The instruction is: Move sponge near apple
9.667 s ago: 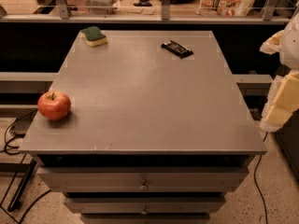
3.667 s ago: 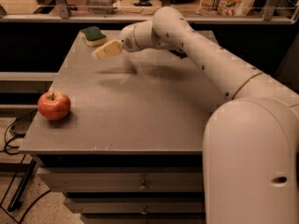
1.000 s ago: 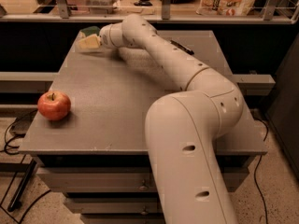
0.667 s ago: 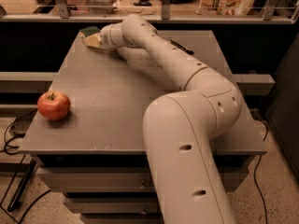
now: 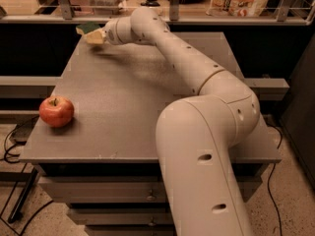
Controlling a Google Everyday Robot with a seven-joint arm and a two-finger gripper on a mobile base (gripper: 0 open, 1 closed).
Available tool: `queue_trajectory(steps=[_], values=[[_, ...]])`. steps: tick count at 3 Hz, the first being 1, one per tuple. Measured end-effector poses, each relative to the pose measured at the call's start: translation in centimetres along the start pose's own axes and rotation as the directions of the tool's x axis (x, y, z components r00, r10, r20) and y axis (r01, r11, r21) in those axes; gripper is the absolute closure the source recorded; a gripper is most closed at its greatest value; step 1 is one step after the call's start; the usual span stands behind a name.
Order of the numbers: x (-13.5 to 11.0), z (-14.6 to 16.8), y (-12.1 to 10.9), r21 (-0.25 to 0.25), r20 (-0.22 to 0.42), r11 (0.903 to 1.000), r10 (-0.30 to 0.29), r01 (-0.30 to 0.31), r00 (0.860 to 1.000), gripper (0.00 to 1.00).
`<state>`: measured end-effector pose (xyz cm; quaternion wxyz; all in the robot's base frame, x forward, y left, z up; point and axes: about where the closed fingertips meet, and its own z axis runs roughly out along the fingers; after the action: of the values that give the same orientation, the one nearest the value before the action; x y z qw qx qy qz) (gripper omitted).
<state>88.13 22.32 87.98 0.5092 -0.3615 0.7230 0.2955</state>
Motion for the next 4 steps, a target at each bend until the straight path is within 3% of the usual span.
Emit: queue_trajectory(steps=[1,2,3,4], values=[[-2.4,-3.4,2.9,-0.085,0.003,0.9872,-0.135,0.135,0.991,1.0],[-4.7,-9.0,4.2,-0.089,-0.012,0.9646,-0.25,0.248,0.968,1.0],[-3.7,-9.8,6.1,-0.115,-0.046,0.9577,-0.271,0.264,0.962,1.0],[-3.5,-9.7,6.1,-0.116,-0.047,0.958,-0.269,0.262,0.962,1.0]])
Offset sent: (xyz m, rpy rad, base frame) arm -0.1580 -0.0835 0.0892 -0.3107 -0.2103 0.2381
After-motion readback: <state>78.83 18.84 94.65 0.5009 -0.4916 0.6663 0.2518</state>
